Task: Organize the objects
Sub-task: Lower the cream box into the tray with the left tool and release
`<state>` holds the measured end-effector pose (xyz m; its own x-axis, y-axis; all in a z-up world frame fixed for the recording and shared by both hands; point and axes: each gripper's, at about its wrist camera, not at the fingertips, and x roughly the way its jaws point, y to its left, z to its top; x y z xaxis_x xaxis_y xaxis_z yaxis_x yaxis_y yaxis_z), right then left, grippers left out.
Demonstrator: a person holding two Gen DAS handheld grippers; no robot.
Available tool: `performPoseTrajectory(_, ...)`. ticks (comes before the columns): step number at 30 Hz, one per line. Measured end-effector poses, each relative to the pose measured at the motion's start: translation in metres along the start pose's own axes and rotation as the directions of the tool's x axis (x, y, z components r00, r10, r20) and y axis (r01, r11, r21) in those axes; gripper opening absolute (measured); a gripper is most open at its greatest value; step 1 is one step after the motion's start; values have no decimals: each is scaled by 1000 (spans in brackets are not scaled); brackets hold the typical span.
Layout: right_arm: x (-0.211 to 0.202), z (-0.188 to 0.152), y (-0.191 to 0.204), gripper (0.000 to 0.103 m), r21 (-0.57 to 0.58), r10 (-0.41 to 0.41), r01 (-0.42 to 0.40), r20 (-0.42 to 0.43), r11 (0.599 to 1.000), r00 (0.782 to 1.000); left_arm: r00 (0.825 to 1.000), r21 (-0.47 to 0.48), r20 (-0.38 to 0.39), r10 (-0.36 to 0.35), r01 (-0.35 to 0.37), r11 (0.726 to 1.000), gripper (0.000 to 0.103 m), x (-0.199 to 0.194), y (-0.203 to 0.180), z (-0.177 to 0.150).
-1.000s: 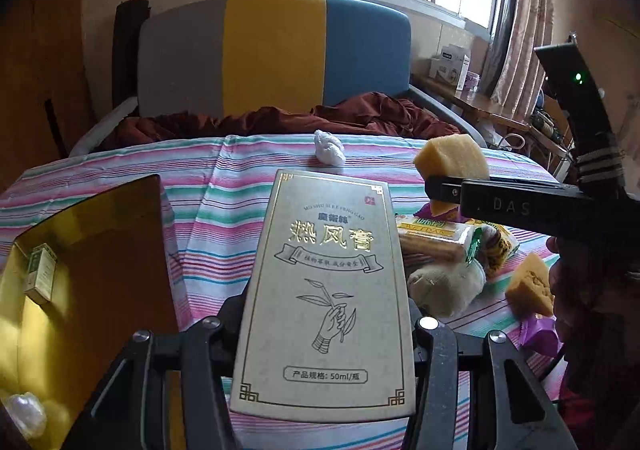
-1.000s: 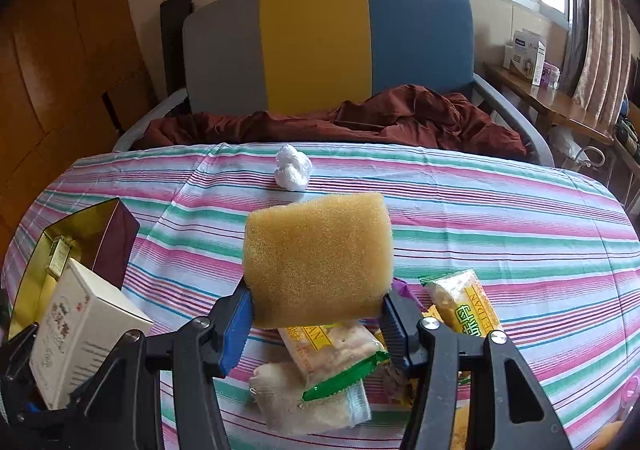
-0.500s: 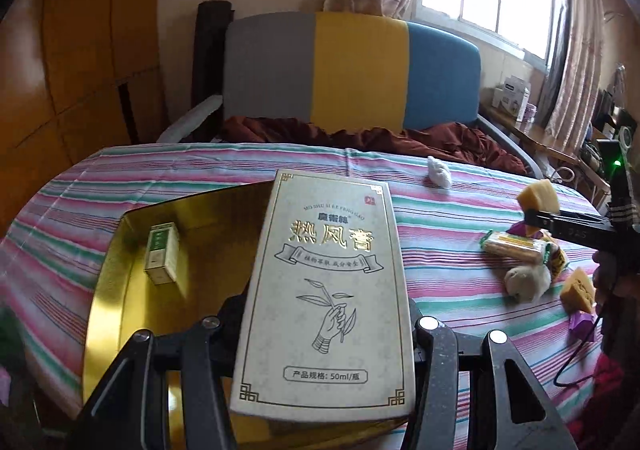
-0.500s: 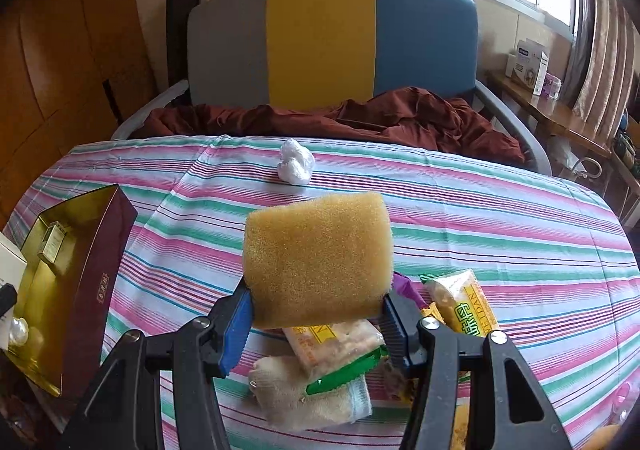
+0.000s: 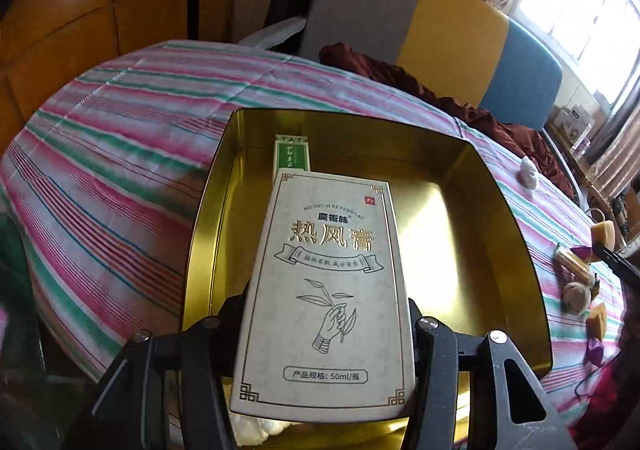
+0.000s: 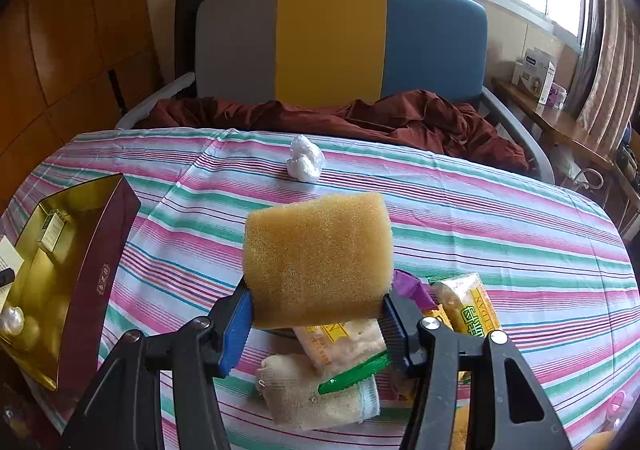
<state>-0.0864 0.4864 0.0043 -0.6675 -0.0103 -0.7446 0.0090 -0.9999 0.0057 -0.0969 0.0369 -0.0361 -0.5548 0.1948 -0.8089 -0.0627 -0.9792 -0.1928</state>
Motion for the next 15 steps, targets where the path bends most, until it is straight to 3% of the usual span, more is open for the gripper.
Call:
performPoseTrajectory(9,1,-1,4,57,-14,7,-7,-6,1000,1000,995,-1,-49,92,-92,996,53,29,9,3)
performPoseTrajectory(15,3,-1,5,57,-21,7,-7,-14,1000,1000,990,39,-32,138,-137,990,54,34,4,2)
